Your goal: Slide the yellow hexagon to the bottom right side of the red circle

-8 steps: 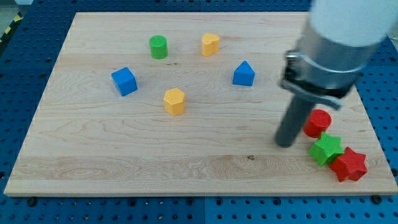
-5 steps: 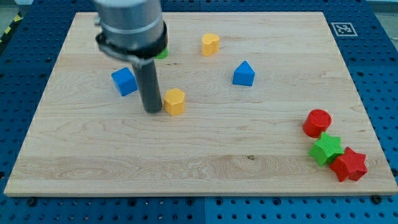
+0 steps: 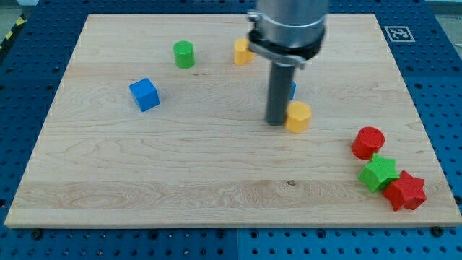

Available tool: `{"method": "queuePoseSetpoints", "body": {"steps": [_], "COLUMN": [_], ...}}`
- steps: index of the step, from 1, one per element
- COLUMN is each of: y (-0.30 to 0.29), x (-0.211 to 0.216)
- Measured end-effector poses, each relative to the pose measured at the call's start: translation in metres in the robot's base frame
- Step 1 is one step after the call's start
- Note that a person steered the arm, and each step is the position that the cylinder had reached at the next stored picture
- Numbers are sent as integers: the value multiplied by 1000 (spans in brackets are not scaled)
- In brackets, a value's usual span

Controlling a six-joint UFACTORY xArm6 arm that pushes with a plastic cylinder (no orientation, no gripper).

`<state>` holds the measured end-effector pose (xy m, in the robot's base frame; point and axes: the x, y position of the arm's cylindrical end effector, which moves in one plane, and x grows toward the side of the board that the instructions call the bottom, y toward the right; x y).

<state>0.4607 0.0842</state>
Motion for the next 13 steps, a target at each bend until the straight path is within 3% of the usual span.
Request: {"method": "queuePoseSetpoints", "body": {"steps": [2, 3, 6, 8, 11, 12, 13], "y": [69, 85, 65, 95, 103, 104, 104], "x": [-39, -39, -33, -15, 33, 34, -2]}}
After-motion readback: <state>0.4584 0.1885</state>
